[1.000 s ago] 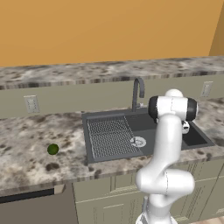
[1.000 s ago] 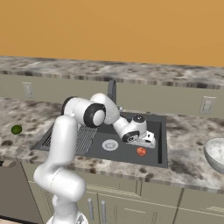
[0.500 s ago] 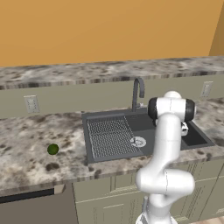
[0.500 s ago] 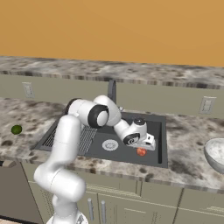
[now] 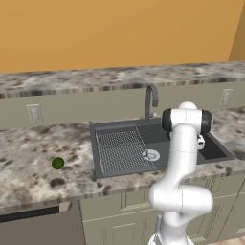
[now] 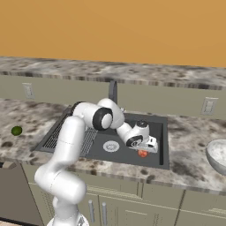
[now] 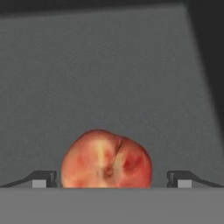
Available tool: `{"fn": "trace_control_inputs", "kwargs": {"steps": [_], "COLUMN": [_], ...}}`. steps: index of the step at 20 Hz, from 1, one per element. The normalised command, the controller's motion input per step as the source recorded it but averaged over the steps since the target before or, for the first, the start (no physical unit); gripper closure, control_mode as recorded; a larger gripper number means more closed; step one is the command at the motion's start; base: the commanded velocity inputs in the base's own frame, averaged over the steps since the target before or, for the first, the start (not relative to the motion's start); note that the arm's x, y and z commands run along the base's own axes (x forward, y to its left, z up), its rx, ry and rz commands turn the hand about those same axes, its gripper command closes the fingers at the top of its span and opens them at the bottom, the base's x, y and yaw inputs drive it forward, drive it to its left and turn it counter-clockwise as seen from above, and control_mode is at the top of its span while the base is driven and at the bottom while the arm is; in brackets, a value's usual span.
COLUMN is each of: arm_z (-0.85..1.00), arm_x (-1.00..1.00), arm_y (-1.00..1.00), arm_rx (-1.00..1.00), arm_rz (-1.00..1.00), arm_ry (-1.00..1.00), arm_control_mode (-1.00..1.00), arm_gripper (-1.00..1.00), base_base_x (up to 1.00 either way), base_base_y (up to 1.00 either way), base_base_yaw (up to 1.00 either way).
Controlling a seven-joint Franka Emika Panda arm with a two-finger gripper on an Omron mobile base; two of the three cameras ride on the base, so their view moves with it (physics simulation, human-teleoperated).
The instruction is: Remove the lime and peach from the sink. Then move the bowl and cup from the counter to the sink for washing.
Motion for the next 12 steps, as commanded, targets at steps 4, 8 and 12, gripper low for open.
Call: {"fn": "trace_control_inputs", "kwargs": {"steps": [4, 8, 12], "arm_z": [-0.09, -0.1, -0.06], "arm_x": [0.02, 0.04, 0.0], "arm_y": [-0.07, -0.03, 0.0], "arm_rx": [0.0, 0.0, 0.0], "arm_rz": [0.0, 0.0, -0.02], "arm_ry": [0.0, 0.01, 0.0], "arm_control_mode": [-1.0, -1.0, -1.0], "arm_gripper": [-1.0, -1.0, -1.0], "base_base_x": [0.0, 0.0, 0.0], "base_base_y": [0.0, 0.0, 0.0], "base_base_yaw": [0.0, 0.0, 0.0]}}
